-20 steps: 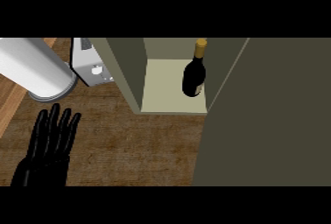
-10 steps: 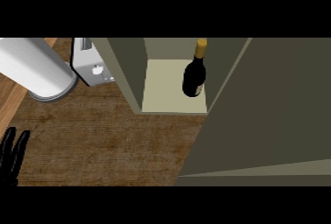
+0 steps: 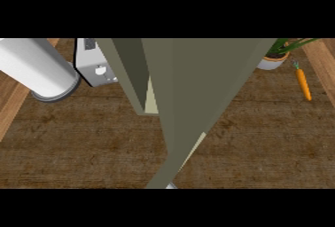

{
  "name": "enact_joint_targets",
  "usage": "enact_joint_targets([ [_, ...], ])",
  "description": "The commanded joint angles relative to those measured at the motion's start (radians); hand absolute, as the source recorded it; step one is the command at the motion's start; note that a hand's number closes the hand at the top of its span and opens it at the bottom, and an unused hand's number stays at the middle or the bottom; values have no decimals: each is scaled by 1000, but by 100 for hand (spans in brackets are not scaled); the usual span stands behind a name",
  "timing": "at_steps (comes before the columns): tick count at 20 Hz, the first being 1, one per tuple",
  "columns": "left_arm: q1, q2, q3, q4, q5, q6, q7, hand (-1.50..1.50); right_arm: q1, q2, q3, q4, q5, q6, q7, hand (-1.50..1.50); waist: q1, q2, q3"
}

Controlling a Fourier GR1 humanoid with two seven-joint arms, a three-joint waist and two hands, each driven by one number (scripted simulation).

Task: Pick up the wine, place it into the cabinet and close the cabinet

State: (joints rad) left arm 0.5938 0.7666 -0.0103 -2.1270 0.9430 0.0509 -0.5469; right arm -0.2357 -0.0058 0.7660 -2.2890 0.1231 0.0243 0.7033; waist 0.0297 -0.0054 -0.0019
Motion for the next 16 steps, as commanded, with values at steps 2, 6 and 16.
enact_joint_targets([
  [2, 34, 26, 114, 2, 66, -93, 41, -150, -251, 6, 60, 145, 51, -196, 62, 150, 0, 1, 0],
  [6, 3, 12, 152, 68, 99, -152, 67, -150, -425, 6, 5, 299, -29, -302, 36, 150, -4, 4, 0],
  [16, 30, 17, 269, 43, 174, -231, 170, -150, -642, 4, -274, 687, -150, -221, -176, 150, -7, 10, 2],
])
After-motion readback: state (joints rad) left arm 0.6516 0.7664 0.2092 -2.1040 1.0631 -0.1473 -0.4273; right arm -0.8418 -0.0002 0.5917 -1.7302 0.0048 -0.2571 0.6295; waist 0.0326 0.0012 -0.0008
